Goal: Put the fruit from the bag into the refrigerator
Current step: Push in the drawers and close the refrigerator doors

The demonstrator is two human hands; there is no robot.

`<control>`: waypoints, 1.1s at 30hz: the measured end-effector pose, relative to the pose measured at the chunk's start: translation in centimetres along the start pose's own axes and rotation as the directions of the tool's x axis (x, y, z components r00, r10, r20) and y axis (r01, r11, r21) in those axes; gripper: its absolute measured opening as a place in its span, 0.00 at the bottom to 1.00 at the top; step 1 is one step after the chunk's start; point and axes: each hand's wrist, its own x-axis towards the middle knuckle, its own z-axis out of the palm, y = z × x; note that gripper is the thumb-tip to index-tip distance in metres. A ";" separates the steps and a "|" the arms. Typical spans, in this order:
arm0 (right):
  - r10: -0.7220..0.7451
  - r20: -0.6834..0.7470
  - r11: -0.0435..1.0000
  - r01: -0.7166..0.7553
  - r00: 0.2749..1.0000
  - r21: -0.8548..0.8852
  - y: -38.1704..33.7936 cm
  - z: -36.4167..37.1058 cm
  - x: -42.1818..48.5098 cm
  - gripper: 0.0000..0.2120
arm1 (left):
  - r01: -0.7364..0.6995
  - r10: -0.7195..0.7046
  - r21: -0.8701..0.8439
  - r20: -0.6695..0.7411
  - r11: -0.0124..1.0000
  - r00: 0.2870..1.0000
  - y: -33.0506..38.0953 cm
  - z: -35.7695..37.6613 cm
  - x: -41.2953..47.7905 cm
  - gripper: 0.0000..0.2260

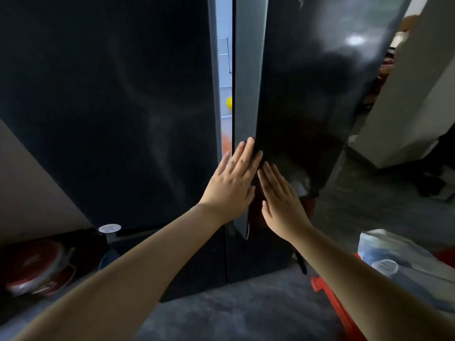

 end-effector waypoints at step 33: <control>-0.222 -0.083 0.964 0.206 0.972 -0.168 8.1 4.5 12.6 0.41 | 0.291 -0.414 0.500 0.155 0.816 0.897 -3.3 2.7 7.3 0.29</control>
